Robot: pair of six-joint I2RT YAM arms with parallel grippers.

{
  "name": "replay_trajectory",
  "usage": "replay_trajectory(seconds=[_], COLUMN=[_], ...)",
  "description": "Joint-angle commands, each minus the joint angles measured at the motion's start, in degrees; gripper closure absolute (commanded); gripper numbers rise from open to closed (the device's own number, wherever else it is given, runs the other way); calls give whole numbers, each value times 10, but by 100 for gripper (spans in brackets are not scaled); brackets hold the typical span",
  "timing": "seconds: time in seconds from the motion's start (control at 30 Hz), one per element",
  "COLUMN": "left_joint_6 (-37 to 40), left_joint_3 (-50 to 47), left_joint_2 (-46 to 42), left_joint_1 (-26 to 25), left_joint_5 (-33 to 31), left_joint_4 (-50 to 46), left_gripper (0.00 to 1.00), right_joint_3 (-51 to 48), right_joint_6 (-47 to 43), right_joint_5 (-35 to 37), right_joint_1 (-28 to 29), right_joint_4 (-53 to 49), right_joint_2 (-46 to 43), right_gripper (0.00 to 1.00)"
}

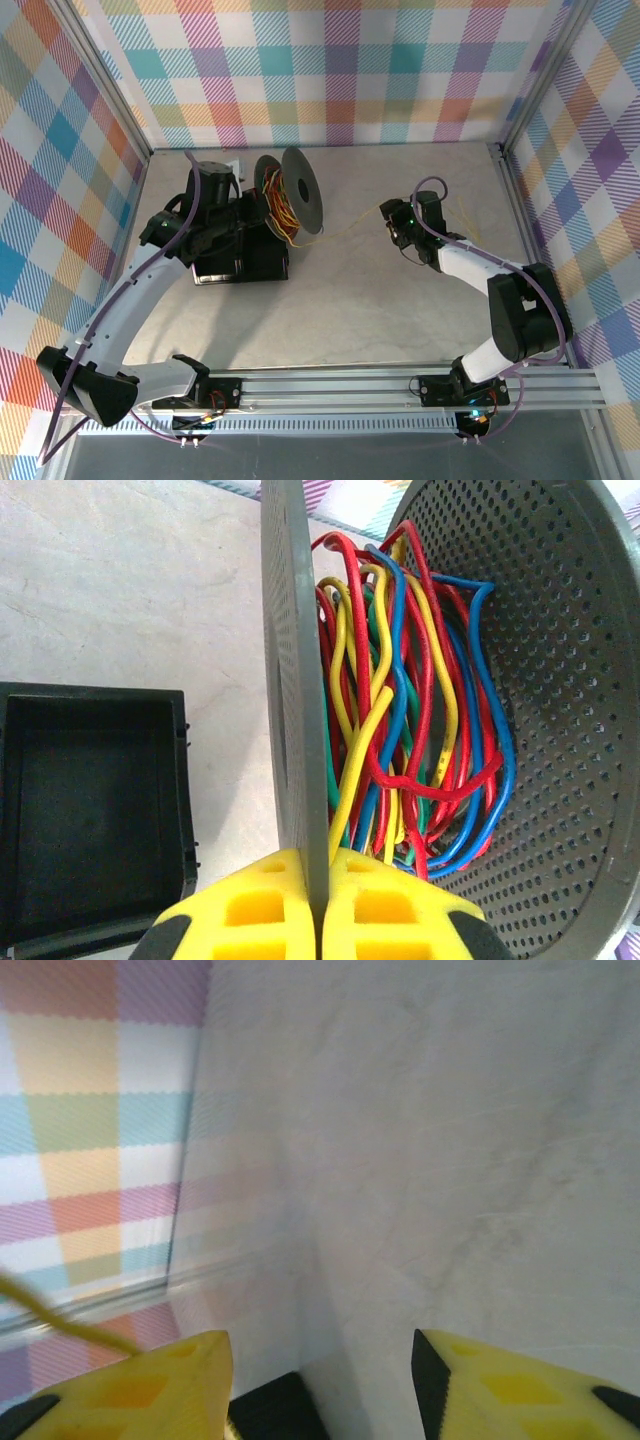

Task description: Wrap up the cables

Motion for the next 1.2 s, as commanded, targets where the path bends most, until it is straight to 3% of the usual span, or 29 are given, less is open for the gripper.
replay_trajectory(seconds=[0.0, 0.2, 0.37, 0.67, 1.17], left_joint_6=[-15, -26, -28, -28, -29], left_joint_3=[14, 35, 32, 24, 10], left_joint_2=[-18, 1, 1, -12, -27], left_joint_1=[-4, -5, -4, -4, -4], left_joint_5=[-10, -26, -18, 3, 20], left_joint_4=[72, 84, 88, 78, 77], left_gripper=[100, 100, 100, 100, 100], right_joint_3=[-9, -45, -35, 5, 26], right_joint_6=[-27, -59, -79, -97, -90], right_joint_5=[-70, -90, -66, -4, 0], right_joint_1=[5, 42, 44, 38, 21], right_joint_4=[62, 110, 72, 20, 16], right_joint_2=[-12, -26, -35, -15, 31], right_gripper=[44, 39, 38, 45, 51])
